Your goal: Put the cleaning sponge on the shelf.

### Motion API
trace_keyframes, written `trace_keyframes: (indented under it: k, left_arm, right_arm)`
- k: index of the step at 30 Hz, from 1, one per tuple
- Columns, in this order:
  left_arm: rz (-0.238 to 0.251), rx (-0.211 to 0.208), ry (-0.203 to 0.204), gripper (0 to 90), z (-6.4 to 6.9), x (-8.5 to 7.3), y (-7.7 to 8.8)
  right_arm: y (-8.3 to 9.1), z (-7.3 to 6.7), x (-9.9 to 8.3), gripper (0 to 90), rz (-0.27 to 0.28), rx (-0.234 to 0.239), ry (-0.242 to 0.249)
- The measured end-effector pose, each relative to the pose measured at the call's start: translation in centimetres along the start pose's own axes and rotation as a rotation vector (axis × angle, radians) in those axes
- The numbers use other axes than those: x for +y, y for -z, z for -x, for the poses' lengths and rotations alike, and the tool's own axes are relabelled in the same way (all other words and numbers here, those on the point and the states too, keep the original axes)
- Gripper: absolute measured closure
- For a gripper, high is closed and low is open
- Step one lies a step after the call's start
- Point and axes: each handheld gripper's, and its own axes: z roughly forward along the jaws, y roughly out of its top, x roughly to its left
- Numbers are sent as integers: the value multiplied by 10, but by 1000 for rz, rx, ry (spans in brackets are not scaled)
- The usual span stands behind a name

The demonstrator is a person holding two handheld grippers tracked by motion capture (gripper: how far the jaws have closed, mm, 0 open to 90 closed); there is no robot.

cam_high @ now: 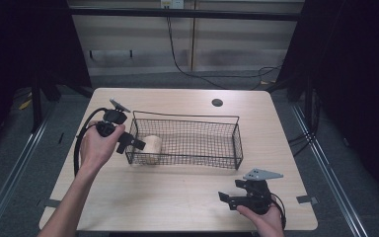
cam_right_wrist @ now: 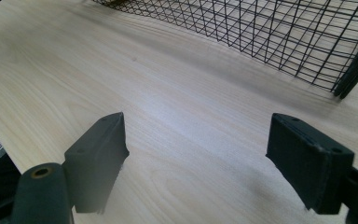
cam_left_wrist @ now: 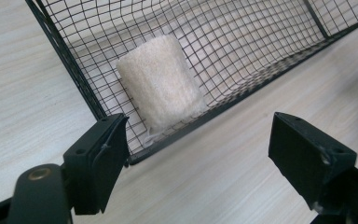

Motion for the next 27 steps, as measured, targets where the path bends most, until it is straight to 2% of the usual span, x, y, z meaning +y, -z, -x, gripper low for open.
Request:
trace_keyframes:
  k: [2,3,8,11,13,15,17,20,21,23,24,27]
  left_arm:
    - [1,3,-7,197,0,-2,2]
    - [17,-10,-19,197,-1,-7,6]
    - [47,-11,-11,196,-5,-20,14]
    - [33,1,-39,198,-5,-31,17]
    - [42,-16,-60,211,-5,-37,18]
    - [50,-7,-64,211,-4,-41,20]
    - [71,8,-67,211,-2,-55,24]
    - [77,11,-76,211,0,-63,27]
    - [87,25,-77,211,3,-70,29]
    - [71,39,-93,211,5,-77,29]
    - [71,39,-93,211,5,-77,29]
    - [103,35,-73,210,8,-93,28]
  right_arm:
    - [0,0,0,196,0,-1,1]
    - [0,0,0,197,0,-2,2]
    - [0,0,0,196,-3,-2,-2]
    - [0,0,0,196,-5,-3,-4]
    - [-1,0,0,196,-6,-3,-7]
    - [-1,0,0,196,-7,-6,-6]
    - [-1,0,0,196,-7,-5,-4]
    - [-1,1,0,196,-8,-5,-7]
    - [-2,1,1,196,-7,-7,-3]
    - [-2,0,1,196,-7,-5,-1]
    - [-2,0,1,196,-7,-5,-1]
    - [-2,0,0,196,-8,-5,1]
